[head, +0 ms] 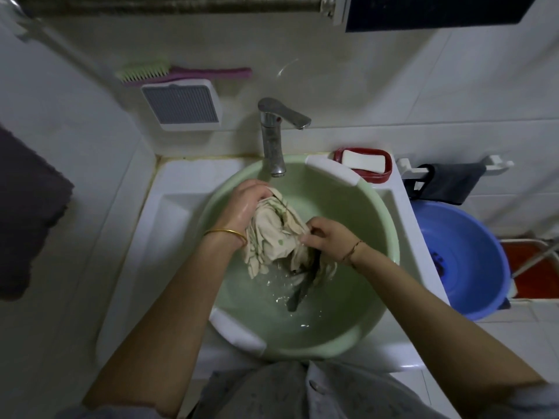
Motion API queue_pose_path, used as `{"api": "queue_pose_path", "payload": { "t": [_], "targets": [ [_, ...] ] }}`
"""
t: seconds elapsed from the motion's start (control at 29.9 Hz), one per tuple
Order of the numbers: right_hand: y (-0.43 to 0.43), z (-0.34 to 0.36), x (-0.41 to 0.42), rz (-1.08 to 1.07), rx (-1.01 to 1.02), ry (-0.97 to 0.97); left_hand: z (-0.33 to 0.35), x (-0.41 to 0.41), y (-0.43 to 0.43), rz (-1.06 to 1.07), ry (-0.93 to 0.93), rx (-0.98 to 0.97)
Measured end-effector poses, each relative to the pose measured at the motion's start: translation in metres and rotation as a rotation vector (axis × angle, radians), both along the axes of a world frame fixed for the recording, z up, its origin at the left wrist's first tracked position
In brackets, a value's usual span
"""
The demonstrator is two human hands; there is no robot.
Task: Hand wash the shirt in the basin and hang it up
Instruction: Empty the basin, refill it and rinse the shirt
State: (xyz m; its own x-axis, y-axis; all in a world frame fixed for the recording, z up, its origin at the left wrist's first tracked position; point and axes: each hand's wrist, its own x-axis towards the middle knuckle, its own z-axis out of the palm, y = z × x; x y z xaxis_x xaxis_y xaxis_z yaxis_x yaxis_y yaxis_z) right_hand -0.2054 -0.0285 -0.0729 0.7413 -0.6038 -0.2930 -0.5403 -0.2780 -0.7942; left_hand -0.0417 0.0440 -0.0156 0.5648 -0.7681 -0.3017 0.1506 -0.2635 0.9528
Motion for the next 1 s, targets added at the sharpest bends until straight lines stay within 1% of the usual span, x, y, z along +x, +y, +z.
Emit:
{"api": "queue_pose_path", "payload": {
  "t": [0.1, 0.2, 0.3, 0.37, 0.43, 0.5, 0.57, 0.6, 0.63, 0.67, 0.7, 0.74, 0.77, 0.8, 0.84, 0.9, 0.97, 1.0],
  "targets": [
    [-0.009, 0.008, -0.004, -0.137, 0.139, -0.1, -0.005, 0.016, 0.005, -0.011, -0.164, 0.082],
    [-0.015, 0.015, -0.002, -0.296, 0.31, -0.179, -0.011, 0.03, 0.011, -0.104, -0.29, 0.198],
    [-0.023, 0.021, 0.006, -0.432, 0.441, -0.173, -0.022, 0.037, 0.015, -0.161, -0.351, 0.263],
    [-0.029, 0.023, 0.012, -0.445, 0.466, -0.105, -0.03, 0.037, 0.015, -0.163, -0.393, 0.28],
    [-0.035, 0.019, 0.016, -0.434, 0.412, -0.035, -0.043, 0.032, 0.014, -0.171, -0.485, 0.337],
    [-0.035, 0.013, 0.019, -0.409, 0.296, -0.038, -0.062, 0.024, 0.014, -0.164, -0.605, 0.391],
    [-0.03, 0.002, 0.02, -0.333, 0.094, 0.007, -0.082, 0.012, 0.017, -0.192, -0.707, 0.497],
    [-0.026, -0.005, 0.019, -0.287, -0.022, 0.084, -0.091, 0.006, 0.019, -0.228, -0.808, 0.57],
    [-0.022, -0.011, 0.017, -0.248, -0.152, 0.161, -0.097, -0.001, 0.022, -0.25, -0.938, 0.603],
    [-0.019, -0.016, 0.015, -0.22, -0.272, 0.225, -0.101, -0.007, 0.023, -0.262, -1.062, 0.564],
    [-0.017, -0.021, 0.012, -0.191, -0.346, 0.288, -0.102, -0.012, 0.022, -0.272, -1.146, 0.458],
    [-0.013, -0.02, 0.008, -0.151, -0.379, 0.344, -0.103, -0.016, 0.021, -0.307, -1.176, 0.342],
    [-0.009, -0.022, 0.007, -0.09, -0.353, 0.418, -0.103, -0.018, 0.019, -0.359, -1.162, 0.253],
    [-0.004, -0.025, 0.006, -0.014, -0.32, 0.484, -0.104, -0.02, 0.017, -0.415, -1.132, 0.213],
    [0.002, -0.028, 0.006, 0.048, -0.284, 0.562, -0.106, -0.021, 0.013, -0.476, -1.098, 0.222],
    [0.012, -0.042, 0.007, 0.095, -0.265, 0.677, -0.112, -0.024, 0.007, -0.629, -1.035, 0.344],
    [0.012, -0.05, 0.008, 0.058, -0.286, 0.657, -0.115, -0.022, 0.004, -0.753, -0.976, 0.489],
    [0.007, -0.049, 0.008, 0.031, -0.258, 0.596, -0.116, -0.019, 0.003, -0.769, -0.937, 0.515]
  ]
}}
